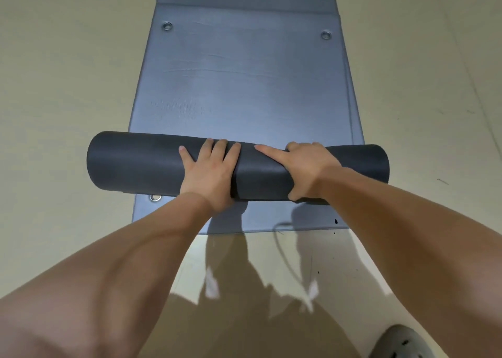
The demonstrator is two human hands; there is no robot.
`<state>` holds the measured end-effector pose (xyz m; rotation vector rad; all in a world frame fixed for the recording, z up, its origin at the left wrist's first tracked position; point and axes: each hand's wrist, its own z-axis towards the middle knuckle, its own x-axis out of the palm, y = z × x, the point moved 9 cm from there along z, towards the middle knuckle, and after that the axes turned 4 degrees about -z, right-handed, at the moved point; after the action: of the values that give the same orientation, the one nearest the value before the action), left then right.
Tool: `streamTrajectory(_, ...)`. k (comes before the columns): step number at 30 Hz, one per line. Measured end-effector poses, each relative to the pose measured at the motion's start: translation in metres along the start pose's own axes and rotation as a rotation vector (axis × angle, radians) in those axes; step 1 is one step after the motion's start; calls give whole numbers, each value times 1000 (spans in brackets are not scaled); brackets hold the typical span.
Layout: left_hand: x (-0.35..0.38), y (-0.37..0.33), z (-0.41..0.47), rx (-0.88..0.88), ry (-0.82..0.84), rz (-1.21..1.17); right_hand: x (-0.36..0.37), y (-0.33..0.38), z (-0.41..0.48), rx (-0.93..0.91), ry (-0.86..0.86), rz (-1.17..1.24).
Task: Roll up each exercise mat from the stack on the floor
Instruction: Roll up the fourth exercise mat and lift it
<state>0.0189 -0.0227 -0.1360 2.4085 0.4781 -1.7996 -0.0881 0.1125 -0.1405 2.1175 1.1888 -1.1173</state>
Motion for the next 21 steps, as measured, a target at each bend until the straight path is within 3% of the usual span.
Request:
streamTrajectory(5,9,-13,-37,5,83,102,18,18,-31,1,64,90)
streamTrajectory(9,18,-35,-65,125,80,237,35,18,-63,-56,88,82)
streamTrajectory(14,25,-57,-65,124,152,219,39,4,-74,-58,162,120)
streamTrajectory(18,9,-50,-38,144,240,153,38,11,-74,-1,77,40)
streamTrajectory(21,-6,-43,-7,65,435,32,33,25,-80,55,-132,-57)
